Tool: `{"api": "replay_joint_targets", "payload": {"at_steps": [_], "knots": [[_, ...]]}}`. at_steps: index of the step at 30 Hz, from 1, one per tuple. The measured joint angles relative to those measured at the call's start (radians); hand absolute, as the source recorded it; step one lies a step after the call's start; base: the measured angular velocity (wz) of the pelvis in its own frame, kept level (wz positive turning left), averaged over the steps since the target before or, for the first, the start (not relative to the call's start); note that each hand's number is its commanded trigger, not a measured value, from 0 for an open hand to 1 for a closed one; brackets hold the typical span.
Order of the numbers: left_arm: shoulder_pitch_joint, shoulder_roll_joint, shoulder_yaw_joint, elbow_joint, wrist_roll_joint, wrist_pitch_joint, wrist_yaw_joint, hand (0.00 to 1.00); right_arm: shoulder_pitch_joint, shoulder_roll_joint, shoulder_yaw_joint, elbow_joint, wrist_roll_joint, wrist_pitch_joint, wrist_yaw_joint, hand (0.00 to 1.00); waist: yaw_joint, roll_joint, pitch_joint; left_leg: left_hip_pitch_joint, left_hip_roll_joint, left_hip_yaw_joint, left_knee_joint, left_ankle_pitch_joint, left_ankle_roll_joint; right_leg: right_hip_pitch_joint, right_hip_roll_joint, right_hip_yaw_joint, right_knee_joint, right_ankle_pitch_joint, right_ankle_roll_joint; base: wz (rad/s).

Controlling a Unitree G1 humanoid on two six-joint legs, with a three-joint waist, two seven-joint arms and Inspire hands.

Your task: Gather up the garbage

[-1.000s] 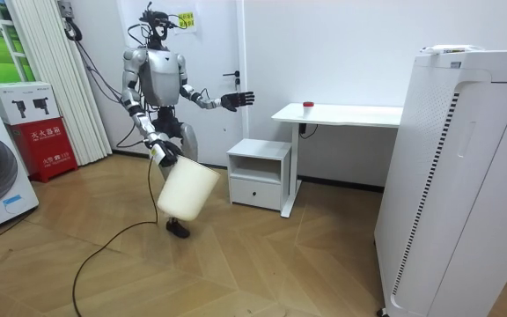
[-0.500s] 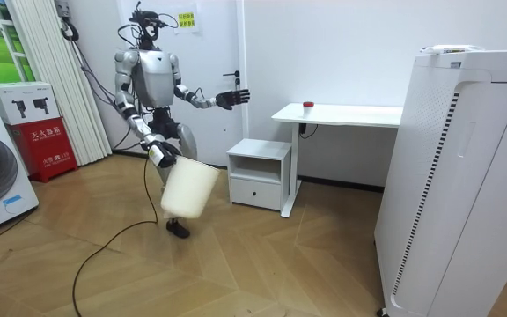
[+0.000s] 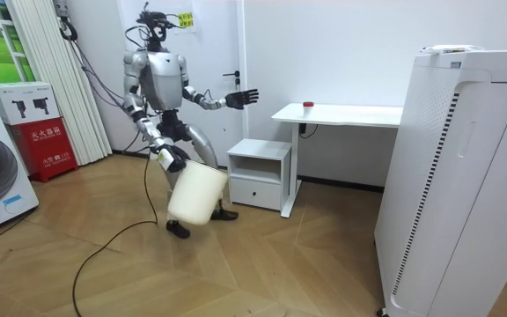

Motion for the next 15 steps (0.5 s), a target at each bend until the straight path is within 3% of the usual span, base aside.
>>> {"api": "replay_joint_targets", "payload": {"at_steps": [2,3,4,5,7,8,9,10,11,12,13,14,15], "knots": [[0.001,0.000,0.000,0.000,-0.001,-0.002,-0.003,0.00,-0.001,-0.003,-0.001,0.002,0.000,0.000,-0.010,1.00,0.007,-0.001,0.0029,-0.003,0.002,0.024,0.064,-0.022,0.032,0.021,-0.021,0.000,-0.001,-0.016,0.023,-0.11],[0.002,0.001,0.001,0.001,-0.002,-0.002,-0.008,0.00,-0.001,-0.002,0.000,0.006,0.002,0.000,-0.013,1.00,0.011,-0.005,0.0022,-0.001,-0.007,0.036,0.114,-0.064,0.034,0.040,-0.045,-0.005,-0.002,-0.030,0.042,-0.10],[0.002,0.001,0.001,0.002,-0.001,-0.002,-0.012,0.00,-0.001,-0.002,0.000,0.006,0.004,0.000,-0.017,1.00,0.012,-0.006,0.0021,0.002,-0.011,0.044,0.139,-0.082,0.037,0.052,-0.056,-0.009,-0.002,-0.036,0.053,-0.05],[0.002,0.001,0.001,0.003,0.000,-0.002,-0.028,0.00,-0.002,-0.002,0.000,0.006,0.003,0.000,-0.023,1.00,0.011,-0.001,0.0007,0.006,-0.017,0.049,0.188,-0.131,0.043,0.077,-0.078,-0.021,0.001,-0.045,0.069,0.00],[0.001,0.004,0.001,0.004,-0.004,-0.007,-0.061,0.00,-0.003,-0.002,0.002,0.005,0.010,0.000,-0.028,1.00,0.008,0.004,0.0000,0.004,-0.025,0.051,0.290,-0.210,0.059,0.103,-0.112,-0.021,0.072,-0.047,0.078,0.08],[-0.001,0.004,0.000,0.004,-0.004,-0.008,-0.068,0.00,-0.003,-0.002,0.003,0.004,0.014,0.000,-0.028,1.00,0.004,0.000,0.0022,0.003,-0.034,0.052,0.306,-0.220,0.067,0.103,-0.125,-0.016,0.106,-0.046,0.080,0.32],[-0.001,0.003,-0.009,0.004,-0.006,-0.008,-0.071,0.00,-0.002,-0.005,0.002,0.002,0.023,0.000,-0.031,1.00,-0.004,-0.006,0.0012,0.026,-0.054,0.060,0.310,-0.252,0.080,0.086,-0.157,-0.012,0.182,-0.033,0.106,0.31],[-0.002,0.003,-0.013,0.003,-0.008,-0.008,-0.071,0.00,-0.002,-0.009,0.001,-0.004,0.032,0.000,-0.033,1.00,-0.004,-0.005,0.0001,0.045,-0.067,0.066,0.295,-0.278,0.078,0.069,-0.176,-0.017,0.231,-0.020,0.127,0.31],[-0.004,0.004,-0.011,0.003,-0.009,-0.010,-0.068,0.00,-0.005,-0.014,0.001,-0.024,0.039,0.000,-0.040,1.00,-0.005,-0.012,-0.0013,0.061,-0.091,0.079,0.292,-0.312,0.084,0.029,-0.221,-0.027,0.333,0.011,0.139,0.15],[-0.004,0.001,-0.011,0.005,-0.009,-0.010,-0.065,0.00,-0.013,-0.023,0.002,-0.026,0.038,0.000,-0.040,1.00,0.000,-0.010,-0.0019,0.080,-0.107,0.093,0.292,-0.335,0.094,0.001,-0.248,-0.024,0.405,0.060,0.132,0.05],[-0.004,-0.002,-0.011,0.005,-0.008,-0.010,-0.065,0.00,-0.015,-0.029,0.001,-0.026,0.038,0.000,-0.040,1.00,0.004,-0.005,-0.0016,0.090,-0.109,0.098,0.292,-0.345,0.097,-0.011,-0.257,-0.020,0.431,0.091,0.130,-0.12],[-0.004,-0.003,-0.010,0.005,-0.009,-0.010,-0.066,0.00,-0.019,-0.033,0.001,-0.026,0.039,0.001,-0.040,1.00,0.019,0.010,-0.0006,0.113,-0.110,0.098,0.285,-0.362,0.098,-0.029,-0.265,-0.015,0.473,0.165,0.123,-0.14],[-0.005,0.000,-0.008,0.005,-0.011,-0.010,-0.064,0.00,-0.021,-0.033,0.001,-0.028,0.040,0.001,-0.036,1.00,0.023,0.022,-0.0037,0.131,-0.113,0.086,0.262,-0.369,0.099,-0.053,-0.262,-0.012,0.503,0.197,0.122,-0.08]]}}
